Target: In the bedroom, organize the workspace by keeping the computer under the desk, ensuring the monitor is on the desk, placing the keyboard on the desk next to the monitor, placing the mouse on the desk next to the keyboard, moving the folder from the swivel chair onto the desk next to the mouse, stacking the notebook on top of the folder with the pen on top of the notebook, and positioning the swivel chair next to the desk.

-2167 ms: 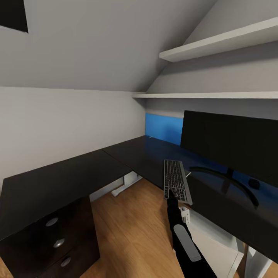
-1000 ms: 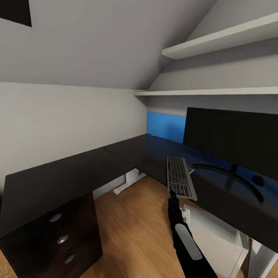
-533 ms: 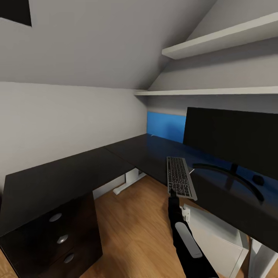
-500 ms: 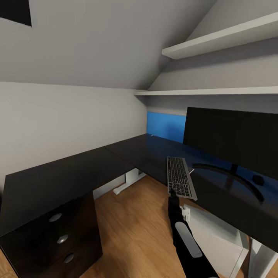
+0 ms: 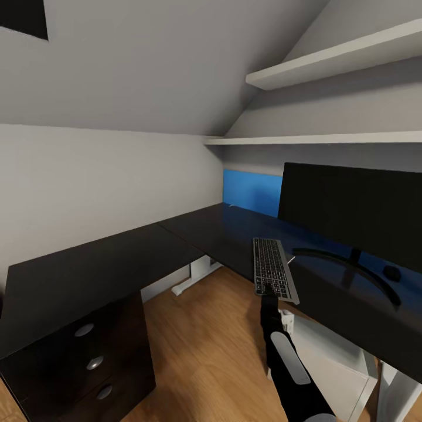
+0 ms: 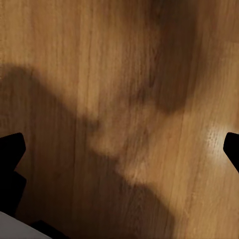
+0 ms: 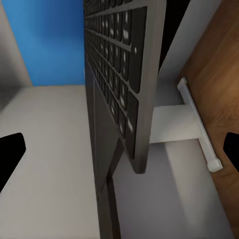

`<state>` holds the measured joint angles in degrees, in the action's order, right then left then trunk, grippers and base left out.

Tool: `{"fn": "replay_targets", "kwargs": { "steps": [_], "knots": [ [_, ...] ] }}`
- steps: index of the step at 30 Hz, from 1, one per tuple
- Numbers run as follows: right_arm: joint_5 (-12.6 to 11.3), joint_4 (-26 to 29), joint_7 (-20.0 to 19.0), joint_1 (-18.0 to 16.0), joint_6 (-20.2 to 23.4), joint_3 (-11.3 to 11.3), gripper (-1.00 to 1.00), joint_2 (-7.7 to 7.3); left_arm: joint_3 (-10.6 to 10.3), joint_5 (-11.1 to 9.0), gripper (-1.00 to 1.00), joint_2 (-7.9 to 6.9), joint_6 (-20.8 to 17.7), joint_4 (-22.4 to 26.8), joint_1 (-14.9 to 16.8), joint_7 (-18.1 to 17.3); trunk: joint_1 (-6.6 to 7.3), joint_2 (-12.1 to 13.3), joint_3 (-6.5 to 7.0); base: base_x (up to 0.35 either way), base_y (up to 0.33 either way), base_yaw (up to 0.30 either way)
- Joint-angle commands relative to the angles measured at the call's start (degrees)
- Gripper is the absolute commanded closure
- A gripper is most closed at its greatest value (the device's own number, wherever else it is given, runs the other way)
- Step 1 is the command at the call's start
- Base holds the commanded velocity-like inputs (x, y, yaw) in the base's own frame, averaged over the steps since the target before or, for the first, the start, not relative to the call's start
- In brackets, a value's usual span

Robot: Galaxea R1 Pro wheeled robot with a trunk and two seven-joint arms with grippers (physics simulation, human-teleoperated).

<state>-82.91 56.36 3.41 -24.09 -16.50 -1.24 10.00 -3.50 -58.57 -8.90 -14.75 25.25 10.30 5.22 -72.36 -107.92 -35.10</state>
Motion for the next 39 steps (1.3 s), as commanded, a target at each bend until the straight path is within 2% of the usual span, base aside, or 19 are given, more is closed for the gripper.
{"fn": "replay_targets", "kwargs": {
  "steps": [1,10,24,34,39],
  "knots": [
    [-0.34,0.05,0.20,-0.10,-0.34,0.01,-1.00,0.00,-0.37,-0.59,-1.00,-0.06,-0.10,0.15,0.00,0.48,0.01,-0.03,-0.07,0.000,0.000,0.000],
    [-0.36,-0.45,0.27,-0.41,-0.20,0.63,-1.00,-0.76,-0.37,-0.58,-1.00,-0.06,-0.10,0.15,-0.01,0.55,0.01,-0.03,-0.07,0.001,0.000,0.000],
    [-0.44,-0.53,0.28,-0.43,-0.27,0.71,-1.00,-0.98,-0.14,-1.31,-1.00,0.07,-0.60,0.15,-0.34,0.14,0.01,-0.03,-0.07,0.078,0.000,0.000],
    [-0.50,-0.47,0.28,-0.43,-0.36,1.46,-1.00,-1.43,-0.01,-1.53,-1.00,0.18,-0.78,0.23,-0.36,-0.09,-2.19,-4.04,-1.86,0.007,0.000,0.000],
    [-0.56,-0.46,0.25,-0.43,-0.26,2.46,-1.00,-1.67,-0.05,-1.49,-1.00,0.16,-0.78,0.24,-0.37,-0.08,-2.19,-4.04,-1.86,0.000,0.000,0.000]
  ]
}}
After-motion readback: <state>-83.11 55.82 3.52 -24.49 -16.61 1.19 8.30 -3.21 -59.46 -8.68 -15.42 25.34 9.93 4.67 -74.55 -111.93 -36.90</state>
